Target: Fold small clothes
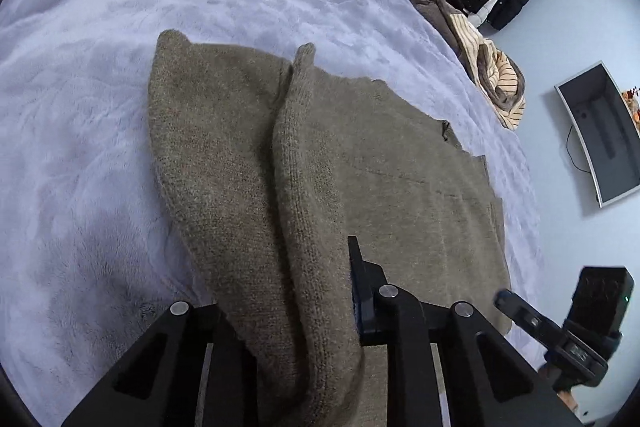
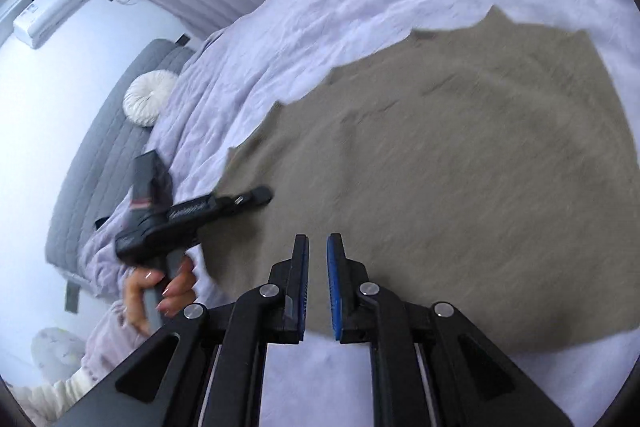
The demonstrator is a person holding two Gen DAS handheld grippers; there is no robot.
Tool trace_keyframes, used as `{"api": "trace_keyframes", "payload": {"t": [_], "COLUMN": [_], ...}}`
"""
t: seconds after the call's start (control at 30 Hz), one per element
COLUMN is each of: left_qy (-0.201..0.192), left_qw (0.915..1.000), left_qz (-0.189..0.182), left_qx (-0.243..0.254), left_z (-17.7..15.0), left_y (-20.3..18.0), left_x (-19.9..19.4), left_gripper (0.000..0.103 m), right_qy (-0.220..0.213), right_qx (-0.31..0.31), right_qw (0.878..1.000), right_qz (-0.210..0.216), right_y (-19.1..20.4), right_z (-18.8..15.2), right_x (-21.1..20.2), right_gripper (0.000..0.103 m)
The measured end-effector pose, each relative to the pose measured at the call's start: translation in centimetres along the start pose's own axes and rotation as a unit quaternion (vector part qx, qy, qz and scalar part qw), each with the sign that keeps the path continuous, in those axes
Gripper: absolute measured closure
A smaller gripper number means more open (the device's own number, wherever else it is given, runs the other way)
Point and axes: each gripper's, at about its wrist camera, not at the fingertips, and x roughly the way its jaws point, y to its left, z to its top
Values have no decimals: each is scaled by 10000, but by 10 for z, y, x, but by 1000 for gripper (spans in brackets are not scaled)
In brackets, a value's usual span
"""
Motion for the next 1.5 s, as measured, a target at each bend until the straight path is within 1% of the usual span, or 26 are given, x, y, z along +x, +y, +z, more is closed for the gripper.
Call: {"api": "trace_keyframes", "payload": {"t": [0.03, 0.07, 0.1, 0.13, 0.2, 0.33, 0.4, 0.47, 0.53, 0.6, 0.67, 0.7, 0.73, 0.8, 0.83, 0.9, 0.97, 1.03, 1.1, 1.2, 1.27, 1.37, 1.4, 1.43, 1.47, 1.5], "left_qy": [-77, -129, -181, -221, -275, -212, -136, 48, 278, 457, 465, 458, 463, 458, 293, 87, -131, -463, -784, -1165, -1116, -852, -773, -706, -641, -605], "left_qw": [9999, 9997, 9995, 9991, 9979, 9919, 9866, 9818, 9778, 9710, 9626, 9601, 9596, 9649, 9674, 9647, 9615, 9637, 9688, 9742, 9776, 9849, 9866, 9877, 9888, 9894], "left_qz": [24, 25, -6, -51, -79, -167, -133, -188, -213, 53, 434, 520, 516, 163, -37, -165, -71, -81, -101, 211, 530, 791, 854, 908, 944, 963], "left_qx": [104, 184, 269, 348, 581, 1244, 1622, 1891, 2064, 2345, 2635, 2709, 2725, 2581, 2517, 2628, 2744, 2627, 2347, 1924, 1702, 1280, 1158, 1056, 957, 905], "left_z": [2, 2, 5, 7, 12, 18, 14, 7, -1, -13, -25, -30, -33, -34, -34, -35, -35, -32, -28, -24, -22, -24, -26, -28, -30, -35], "left_y": [-10, -19, -31, -42, -70, -145, -184, -221, -243, -262, -276, -278, -278, -280, -283, -291, -295, -288, -272, -237, -211, -175, -166, -159, -151, -146], "left_x": [-5, -10, -14, -20, -25, -14, 4, 29, 54, 78, 95, 95, 94, 85, 74, 63, 45, 24, 4, -12, -9, 7, 14, 20, 27, 30], "left_gripper": [80, 80, 80, 80, 80, 80, 80, 80, 80, 80, 79, 77, 71, 29, 24, 24, 24, 24, 23, 23, 23, 23, 23, 23, 23, 23], "right_qy": [51, 216, 523, 640, 425, 260, 193, 83, -25, -145, -298, -365, -409, -487, -506, -528, -566, -702, -896, -1089, -1154, -1290, -1330, -1389, -1426, -1475], "right_qx": [11, 89, 243, 379, 506, 685, 872, 1122, 1341, 1607, 1876, 1976, 2050, 2113, 2122, 2165, 2269, 2441, 2638, 2905, 3029, 3249, 3324, 3421, 3489, 3548], "right_qw": [9998, 9989, 9968, 9960, 9973, 9973, 9957, 9921, 9876, 9815, 9732, 9697, 9672, 9636, 9630, 9619, 9583, 9509, 9412, 9281, 9204, 9079, 9029, 8958, 8912, 8850], "right_qz": [-207, -414, -550, -489, -316, -1, 233, 546, 811, 1032, 1297, 1389, 1444, 1565, 1581, 1585, 1640, 1769, 1912, 2060, 2188, 2312, 2381, 2475, 2522, 2628], "right_y": [-9, -20, -31, -39, -48, -55, -62, -70, -80, -92, -105, -111, -116, -124, -127, -129, -133, -140, -149, -165, -171, -193, -197, -202, -204, -207], "right_z": [8, 13, 11, 6, 2, -1, -2, -7, -10, -13, -16, -17, -18, -17, -15, -11, -7, -3, 1, 7, 7, -1, -4, -7, -9, -11], "right_x": [12, 24, 44, 57, 58, 51, 50, 46, 41, 33, 24, 20, 15, 9, 8, 8, 6, 0, -5, -14, -18, -30, -33, -36, -36, -39], "right_gripper": [94, 94, 95, 96, 99, 100, 100, 100, 100, 101, 101, 101, 101, 101, 101, 101, 101, 98, 96, 96, 96, 96, 92, 80, 75, 63]}}
